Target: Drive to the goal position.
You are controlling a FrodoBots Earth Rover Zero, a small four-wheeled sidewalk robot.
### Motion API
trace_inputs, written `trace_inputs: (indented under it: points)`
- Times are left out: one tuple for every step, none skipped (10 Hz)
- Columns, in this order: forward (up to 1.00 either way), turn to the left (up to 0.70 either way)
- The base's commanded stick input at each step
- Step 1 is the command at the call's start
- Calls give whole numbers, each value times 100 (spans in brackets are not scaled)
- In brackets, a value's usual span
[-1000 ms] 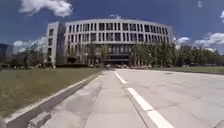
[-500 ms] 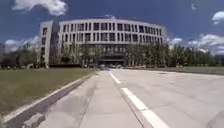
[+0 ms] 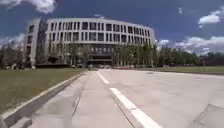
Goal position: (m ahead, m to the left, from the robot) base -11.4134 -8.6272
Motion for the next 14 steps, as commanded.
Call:
trace_inputs:
  points:
    - [0,-70]
    - [0,-70]
    - [0,-70]
    - [0,-70]
    - [0,-70]
    - [0,-70]
    - [0,-70]
    - [0,-70]
    - [0,-70]
    - [0,-70]
    - [0,-70]
    - [0,-70]
    - [0,-70]
    - [0,-70]
